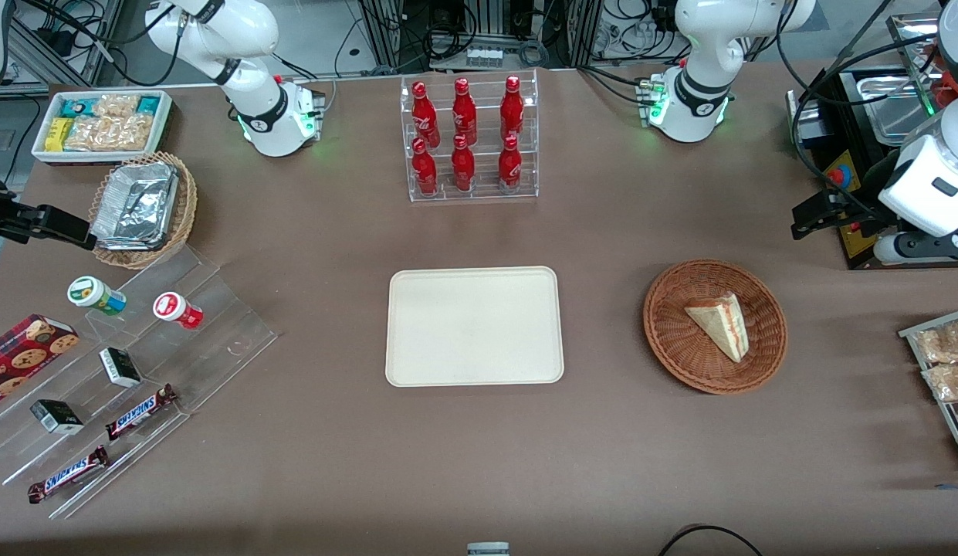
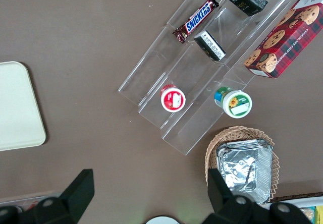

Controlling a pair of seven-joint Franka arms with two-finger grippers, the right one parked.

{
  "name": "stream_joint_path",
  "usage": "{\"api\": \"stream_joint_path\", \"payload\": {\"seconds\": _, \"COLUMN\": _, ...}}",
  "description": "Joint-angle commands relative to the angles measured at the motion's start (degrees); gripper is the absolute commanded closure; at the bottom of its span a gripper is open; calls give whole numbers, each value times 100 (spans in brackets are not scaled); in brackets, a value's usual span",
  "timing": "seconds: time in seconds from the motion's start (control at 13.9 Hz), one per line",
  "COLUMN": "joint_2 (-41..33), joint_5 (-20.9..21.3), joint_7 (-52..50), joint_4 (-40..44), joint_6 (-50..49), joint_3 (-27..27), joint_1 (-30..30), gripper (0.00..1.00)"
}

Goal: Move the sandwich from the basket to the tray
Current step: 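Move the left gripper over the wrapped sandwich in the wicker basket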

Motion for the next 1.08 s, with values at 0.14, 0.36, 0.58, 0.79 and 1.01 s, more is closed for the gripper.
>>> {"api": "stream_joint_path", "payload": {"seconds": 0.14, "joint_2": -26, "joint_5": 137, "joint_7": -111, "joint_4": -32, "joint_6": -35, "joint_3": 50, "joint_1": -4, "gripper": 0}}
{"api": "stream_joint_path", "payload": {"seconds": 0.36, "joint_2": -130, "joint_5": 199, "joint_7": -145, "joint_4": -769, "joint_6": 402, "joint_3": 208, "joint_1": 40, "gripper": 0}}
{"api": "stream_joint_path", "payload": {"seconds": 0.58, "joint_2": -306, "joint_5": 278, "joint_7": -757, "joint_4": -1700, "joint_6": 1315, "joint_3": 217, "joint_1": 49, "gripper": 0}}
{"api": "stream_joint_path", "payload": {"seconds": 0.79, "joint_2": -403, "joint_5": 454, "joint_7": -2058, "joint_4": -2598, "joint_6": 2432, "joint_3": 156, "joint_1": 40, "gripper": 0}}
{"api": "stream_joint_path", "payload": {"seconds": 1.01, "joint_2": -307, "joint_5": 726, "joint_7": -3061, "joint_4": -3178, "joint_6": 3276, "joint_3": -2, "joint_1": 31, "gripper": 0}}
